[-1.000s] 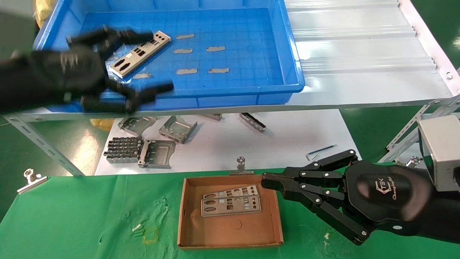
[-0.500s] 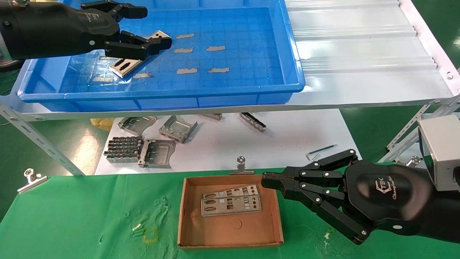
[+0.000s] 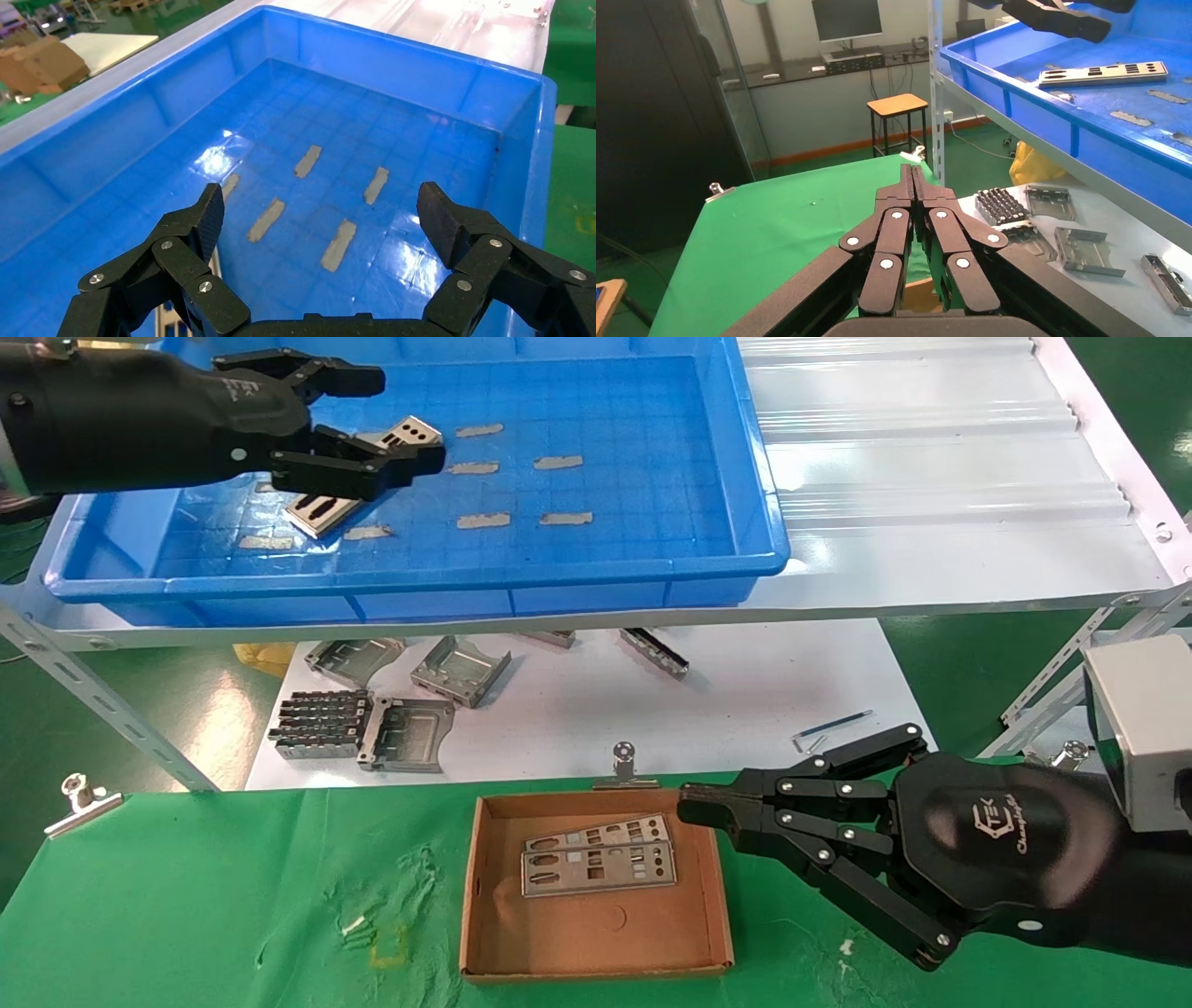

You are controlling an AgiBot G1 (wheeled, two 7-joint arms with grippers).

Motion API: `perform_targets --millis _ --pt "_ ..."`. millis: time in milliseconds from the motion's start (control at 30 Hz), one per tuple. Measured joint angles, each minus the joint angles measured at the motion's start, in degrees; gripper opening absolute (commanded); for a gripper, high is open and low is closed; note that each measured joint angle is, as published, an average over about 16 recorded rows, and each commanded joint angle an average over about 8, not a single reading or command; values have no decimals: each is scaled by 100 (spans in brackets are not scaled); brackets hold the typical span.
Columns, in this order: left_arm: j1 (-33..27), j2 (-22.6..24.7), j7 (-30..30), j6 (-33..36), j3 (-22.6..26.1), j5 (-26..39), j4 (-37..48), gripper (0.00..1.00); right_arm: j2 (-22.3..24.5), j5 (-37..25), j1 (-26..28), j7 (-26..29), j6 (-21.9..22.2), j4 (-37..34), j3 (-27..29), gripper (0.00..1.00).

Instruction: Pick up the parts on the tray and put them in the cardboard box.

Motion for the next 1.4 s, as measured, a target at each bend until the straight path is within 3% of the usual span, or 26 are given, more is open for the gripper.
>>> perform_targets --millis 667,733,933,1000,1033,1267,1300,1400 --pt "-557 569 -186 -684 494 840 1147 100 0 0 0 0 0 0 0 0" --pt "-599 621 -162 -726 525 890 1257 89 0 0 0 0 0 0 0 0" --pt "-682 739 -90 -806 578 974 1540 14 0 0 0 0 0 0 0 0" --pt "-700 767 -63 -823 585 985 1616 0 0 0 0 0 0 0 0 1" --pt "-707 780 -50 -831 588 990 1651 0 0 0 0 0 0 0 0 7" --pt "-760 843 28 -888 598 1007 1851 0 0 0 0 0 0 0 0 93" --pt "-767 849 35 -897 597 1007 1875 0 0 0 0 0 0 0 0 100" --pt "-787 861 58 -925 595 1006 1939 0 0 0 0 0 0 0 0 100"
